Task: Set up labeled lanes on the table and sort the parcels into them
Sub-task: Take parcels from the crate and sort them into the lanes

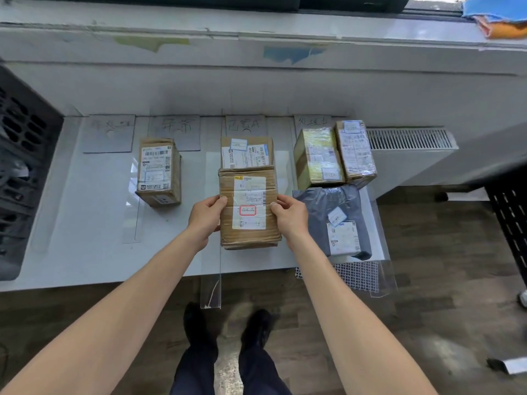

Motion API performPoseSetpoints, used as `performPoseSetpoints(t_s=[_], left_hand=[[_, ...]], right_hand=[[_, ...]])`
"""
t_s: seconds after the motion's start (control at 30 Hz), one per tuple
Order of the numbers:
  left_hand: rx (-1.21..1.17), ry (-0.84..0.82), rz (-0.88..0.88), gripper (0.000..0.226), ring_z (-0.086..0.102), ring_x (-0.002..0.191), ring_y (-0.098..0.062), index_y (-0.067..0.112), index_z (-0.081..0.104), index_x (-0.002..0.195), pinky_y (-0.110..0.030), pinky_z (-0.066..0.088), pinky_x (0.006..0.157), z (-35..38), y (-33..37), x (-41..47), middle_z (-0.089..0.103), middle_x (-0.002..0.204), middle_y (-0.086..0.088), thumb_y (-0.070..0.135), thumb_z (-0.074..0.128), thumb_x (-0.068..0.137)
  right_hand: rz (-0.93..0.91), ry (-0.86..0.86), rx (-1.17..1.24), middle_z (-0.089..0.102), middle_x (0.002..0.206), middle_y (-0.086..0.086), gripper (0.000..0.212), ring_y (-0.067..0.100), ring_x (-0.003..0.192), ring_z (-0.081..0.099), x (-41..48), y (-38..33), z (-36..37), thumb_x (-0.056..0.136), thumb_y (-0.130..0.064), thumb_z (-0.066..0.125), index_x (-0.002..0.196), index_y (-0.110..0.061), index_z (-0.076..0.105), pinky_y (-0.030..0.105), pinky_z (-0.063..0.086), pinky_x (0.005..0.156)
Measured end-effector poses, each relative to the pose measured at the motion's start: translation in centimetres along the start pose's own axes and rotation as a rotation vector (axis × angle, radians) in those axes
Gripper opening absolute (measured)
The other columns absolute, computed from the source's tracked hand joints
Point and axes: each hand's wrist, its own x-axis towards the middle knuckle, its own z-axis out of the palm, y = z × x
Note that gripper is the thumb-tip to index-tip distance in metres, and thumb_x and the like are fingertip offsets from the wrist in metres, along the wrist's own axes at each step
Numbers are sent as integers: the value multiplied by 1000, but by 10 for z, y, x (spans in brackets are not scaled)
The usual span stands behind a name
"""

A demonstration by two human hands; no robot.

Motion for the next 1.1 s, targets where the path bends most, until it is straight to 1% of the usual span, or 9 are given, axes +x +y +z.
performPoseSetpoints(t_s=[0.23, 0.43, 0.57, 0.67, 0.73, 0.83, 0.9, 1.0, 1.1], left_hand=[[-10, 5, -24, 21, 69, 85, -10, 28, 67, 115, -24, 52, 60, 2, -5, 12, 73, 97, 7, 25, 51, 102], [13, -2, -19, 31, 70, 87, -10, 21, 63, 129, -23, 54, 59, 2, -5, 20, 73, 107, 1, 19, 52, 100], [60, 30, -49, 33, 67, 98, -16, 20, 59, 131, -32, 55, 73, 2, -1, 23, 69, 121, -4, 25, 53, 99], [301, 126, 2, 54, 51, 129, -28, 16, 45, 147, -44, 45, 104, -4, 14, 26, 52, 145, -8, 37, 53, 98], [637, 176, 182, 58, 38, 139, -30, 17, 39, 150, -47, 36, 112, -12, 31, 22, 40, 152, -11, 42, 48, 98], [1131, 305, 476, 57, 35, 137, -33, 17, 41, 147, -52, 28, 114, -32, 57, 9, 40, 148, -15, 46, 47, 98], [1255, 359, 556, 55, 38, 133, -34, 16, 46, 143, -54, 25, 114, -50, 73, 0, 44, 142, -16, 45, 50, 96], [1329, 443, 595, 52, 42, 127, -34, 15, 53, 137, -53, 27, 110, -86, 94, -14, 48, 136, -15, 45, 52, 94], [1338, 503, 578, 57, 41, 127, -35, 15, 50, 142, -55, 26, 112, -128, 111, -27, 49, 136, -16, 48, 51, 95]], right_hand=[[35, 1, -51, 71, 121, 4, 32, 19, 108, 66, 9, 2, 9, 98, -14, 59, 129, -14, 67, 42, 58, 93], [49, 9, -47, 69, 123, 5, 32, 20, 109, 65, 13, 6, 12, 99, -14, 57, 131, -14, 66, 40, 57, 93], [14, -24, -177, 61, 137, 9, 44, 25, 124, 59, 10, -3, 9, 100, -21, 55, 143, -12, 53, 43, 51, 103], [-177, 5, -441, 51, 147, 8, 53, 27, 134, 48, 5, -20, 7, 102, -30, 51, 150, -13, 40, 41, 42, 105], [-360, -3, -589, 49, 148, 6, 53, 25, 135, 46, 3, -39, 10, 103, -30, 50, 151, -13, 38, 40, 41, 105], [-558, -38, -755, 45, 151, 8, 54, 25, 140, 40, -1, -72, 20, 103, -32, 50, 151, -12, 38, 39, 38, 112], [-647, -56, -840, 47, 149, 9, 52, 26, 139, 41, -5, -94, 31, 103, -33, 49, 149, -12, 41, 40, 36, 114], [-745, -69, -920, 56, 136, 9, 43, 28, 128, 48, -15, -126, 52, 102, -32, 48, 139, -11, 51, 39, 40, 105], [-830, -91, -964, 57, 132, 9, 43, 29, 127, 48, -29, -159, 80, 101, -35, 49, 136, -10, 52, 38, 37, 104]])
